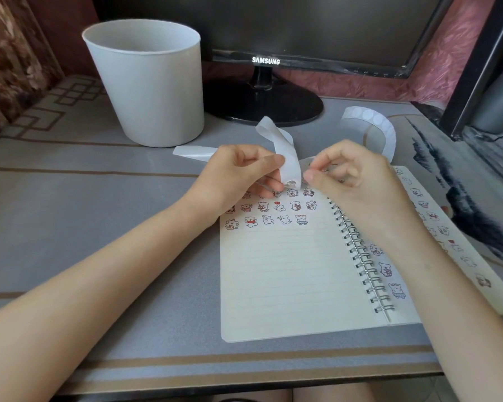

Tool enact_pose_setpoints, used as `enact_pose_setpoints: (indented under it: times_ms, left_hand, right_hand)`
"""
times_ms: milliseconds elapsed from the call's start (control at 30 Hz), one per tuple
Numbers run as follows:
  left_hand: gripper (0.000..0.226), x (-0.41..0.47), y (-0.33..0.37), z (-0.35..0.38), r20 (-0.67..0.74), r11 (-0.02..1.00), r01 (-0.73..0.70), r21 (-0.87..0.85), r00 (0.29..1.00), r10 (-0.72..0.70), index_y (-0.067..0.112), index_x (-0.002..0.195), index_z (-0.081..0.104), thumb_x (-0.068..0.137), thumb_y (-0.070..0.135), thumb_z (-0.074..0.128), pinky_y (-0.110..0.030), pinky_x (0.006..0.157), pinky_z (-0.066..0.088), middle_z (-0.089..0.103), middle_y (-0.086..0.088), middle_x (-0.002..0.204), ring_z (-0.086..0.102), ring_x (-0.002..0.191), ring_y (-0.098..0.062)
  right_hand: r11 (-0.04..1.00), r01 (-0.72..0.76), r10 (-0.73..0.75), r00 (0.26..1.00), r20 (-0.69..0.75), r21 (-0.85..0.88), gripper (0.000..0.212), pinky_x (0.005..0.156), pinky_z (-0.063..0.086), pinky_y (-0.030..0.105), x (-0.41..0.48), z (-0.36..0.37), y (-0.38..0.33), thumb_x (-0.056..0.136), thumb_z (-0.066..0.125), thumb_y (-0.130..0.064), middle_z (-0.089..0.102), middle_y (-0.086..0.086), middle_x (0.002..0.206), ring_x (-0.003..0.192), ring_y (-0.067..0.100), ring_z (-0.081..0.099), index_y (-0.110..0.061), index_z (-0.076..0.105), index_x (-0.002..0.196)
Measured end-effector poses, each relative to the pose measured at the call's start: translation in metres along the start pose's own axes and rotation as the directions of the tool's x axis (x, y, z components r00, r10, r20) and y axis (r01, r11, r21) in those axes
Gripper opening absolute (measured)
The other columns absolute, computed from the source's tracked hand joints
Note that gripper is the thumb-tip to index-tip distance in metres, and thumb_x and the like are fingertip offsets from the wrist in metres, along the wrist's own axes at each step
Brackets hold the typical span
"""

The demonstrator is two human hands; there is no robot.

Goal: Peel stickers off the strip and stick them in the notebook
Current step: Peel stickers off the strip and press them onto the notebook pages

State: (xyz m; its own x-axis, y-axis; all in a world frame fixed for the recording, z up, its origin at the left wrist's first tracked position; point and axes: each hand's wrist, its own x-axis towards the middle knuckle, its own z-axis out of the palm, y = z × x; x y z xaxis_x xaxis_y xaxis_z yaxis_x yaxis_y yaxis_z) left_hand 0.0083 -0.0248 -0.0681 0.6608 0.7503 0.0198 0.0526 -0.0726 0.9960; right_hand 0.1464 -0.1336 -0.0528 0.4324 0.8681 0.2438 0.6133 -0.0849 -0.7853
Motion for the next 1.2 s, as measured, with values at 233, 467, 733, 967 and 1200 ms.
enact_pose_setpoints:
  times_ms: [233, 467, 733, 967, 1200]
  left_hand:
    - [0.016, 0.0000, -0.0012, 0.0004, -0.014, 0.999, -0.032, -0.036, 0.999, 0.032, 0.003, 0.081, 0.063, 0.093, 0.013, 0.057, -0.019, 0.054, 0.052, 0.066, -0.003, 0.066, 0.067, 0.059, -0.010]
    - [0.022, -0.0011, 0.0019, 0.0008, 0.013, 0.997, -0.051, -0.064, 0.999, 0.052, 0.005, 0.082, 0.063, 0.096, 0.018, 0.053, -0.018, 0.052, 0.050, 0.068, -0.004, 0.074, 0.067, 0.064, -0.009]
    - [0.015, -0.0021, -0.0010, 0.0008, 0.065, 0.998, -0.053, 0.043, 0.997, 0.050, 0.004, 0.092, 0.069, 0.090, 0.018, 0.062, -0.016, 0.057, 0.049, 0.069, -0.012, 0.084, 0.064, 0.077, -0.014]
    - [0.013, -0.0042, 0.0019, 0.0015, 0.061, 0.995, -0.094, 0.042, 0.994, 0.092, 0.003, 0.092, 0.070, 0.089, 0.013, 0.062, -0.014, 0.055, 0.048, 0.068, -0.005, 0.071, 0.060, 0.057, -0.002]
    - [0.018, -0.0046, 0.0021, 0.0020, 0.038, 0.994, -0.085, 0.067, 0.996, 0.083, 0.000, 0.086, 0.070, 0.088, 0.017, 0.065, -0.014, 0.053, 0.046, 0.066, -0.006, 0.069, 0.057, 0.057, -0.004]
  right_hand:
    - [0.995, 0.098, -0.098, 0.995, 0.003, 0.002, 0.016, 0.065, 0.039, 0.012, -0.0001, 0.0041, -0.0011, 0.076, 0.077, -0.020, 0.069, -0.007, 0.078, 0.069, 0.002, 0.056, -0.021, 0.065, 0.087]
    - [0.994, 0.110, -0.110, 0.994, -0.019, -0.023, 0.006, 0.056, 0.036, 0.003, -0.0018, 0.0059, -0.0069, 0.079, 0.075, -0.011, 0.060, -0.015, 0.064, 0.050, -0.010, 0.051, -0.013, 0.072, 0.084]
    - [0.994, 0.076, -0.071, 0.996, -0.060, 0.082, 0.007, 0.070, 0.052, 0.023, 0.0015, 0.0044, -0.0033, 0.079, 0.074, -0.011, 0.070, -0.003, 0.078, 0.072, 0.011, 0.063, -0.016, 0.071, 0.084]
    - [0.996, 0.075, -0.072, 0.996, -0.054, 0.055, 0.007, 0.061, 0.044, 0.012, 0.0001, 0.0058, -0.0047, 0.079, 0.074, -0.012, 0.067, -0.007, 0.074, 0.063, -0.001, 0.057, -0.015, 0.072, 0.084]
    - [0.993, 0.105, -0.107, 0.993, -0.046, -0.052, 0.004, 0.053, 0.034, 0.005, -0.0022, 0.0052, -0.0072, 0.082, 0.072, -0.012, 0.057, -0.012, 0.064, 0.050, -0.008, 0.049, -0.012, 0.070, 0.085]
